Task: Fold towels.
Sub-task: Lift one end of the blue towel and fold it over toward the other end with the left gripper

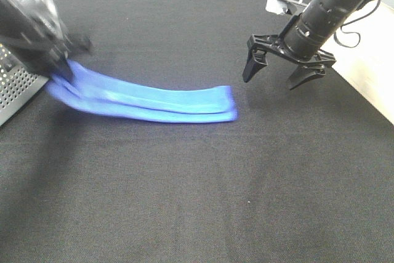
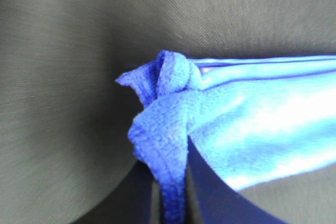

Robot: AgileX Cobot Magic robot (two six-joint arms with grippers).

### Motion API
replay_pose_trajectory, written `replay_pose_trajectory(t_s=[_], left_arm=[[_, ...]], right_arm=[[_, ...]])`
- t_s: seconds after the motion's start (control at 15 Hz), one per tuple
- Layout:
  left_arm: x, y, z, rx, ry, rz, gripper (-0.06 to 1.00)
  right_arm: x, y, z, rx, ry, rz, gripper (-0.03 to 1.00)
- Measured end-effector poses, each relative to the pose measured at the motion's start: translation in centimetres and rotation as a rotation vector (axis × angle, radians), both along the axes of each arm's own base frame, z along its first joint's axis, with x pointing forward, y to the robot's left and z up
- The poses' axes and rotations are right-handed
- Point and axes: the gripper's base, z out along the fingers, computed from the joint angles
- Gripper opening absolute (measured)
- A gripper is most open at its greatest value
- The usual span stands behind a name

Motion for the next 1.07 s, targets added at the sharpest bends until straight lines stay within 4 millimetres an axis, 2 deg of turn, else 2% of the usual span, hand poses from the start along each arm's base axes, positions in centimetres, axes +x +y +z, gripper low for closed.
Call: replay_pose_trajectory(t_s=[0.07, 0.2, 0.4, 0.53, 0.6, 0.73, 0.8, 0.87, 0.93, 1.07], left_arm=[[-0.2, -0.5, 1.1, -0.002, 0.003, -0.016, 0.05], [-0.4, -2.8, 2.9, -0.045, 0.026, -0.037, 0.05], [-0.9, -8.4, 4.3, -0.12, 0.014, -0.077, 0.05], [-0.8, -12.3, 3.9, -0.169, 0.006, -0.091, 0.05], [-0.8, -12.3, 3.9, -0.169, 0.006, -0.091, 0.05], [0.2, -16.8, 2.2, -0.217, 0.006, -0.098, 0.05], [0.6, -18.3, 1.4, -0.231, 0.007, -0.096, 0.07], [1.0, -19.6, 0.3, -0.241, 0.015, -0.088, 0.13], [1.3, -20.7, -0.5, -0.256, 0.02, -0.082, 0.23], [1.6, -22.7, -1.6, -0.312, 0.021, -0.064, 0.51]], right_arm=[[-0.2, 0.0, 0.4, 0.002, 0.008, 0.006, 0.92], [-0.7, 0.0, 1.9, 0.01, 0.003, 0.015, 0.92], [-1.7, -0.1, 5.0, 0.022, -0.026, 0.031, 0.92], [-2.5, -0.2, 6.9, 0.027, -0.031, 0.042, 0.92], [-2.5, -0.2, 6.9, 0.027, -0.031, 0.042, 0.92], [-3.5, -0.4, 9.0, 0.019, -0.048, 0.039, 0.92], [-3.7, -0.6, 9.7, 0.011, -0.06, 0.037, 0.92], [-4.0, -0.7, 10.2, 0.0, -0.062, 0.031, 0.92], [-4.2, -0.9, 10.5, -0.012, -0.064, 0.034, 0.92], [-4.3, -1.1, 10.6, -0.036, -0.062, 0.031, 0.92]])
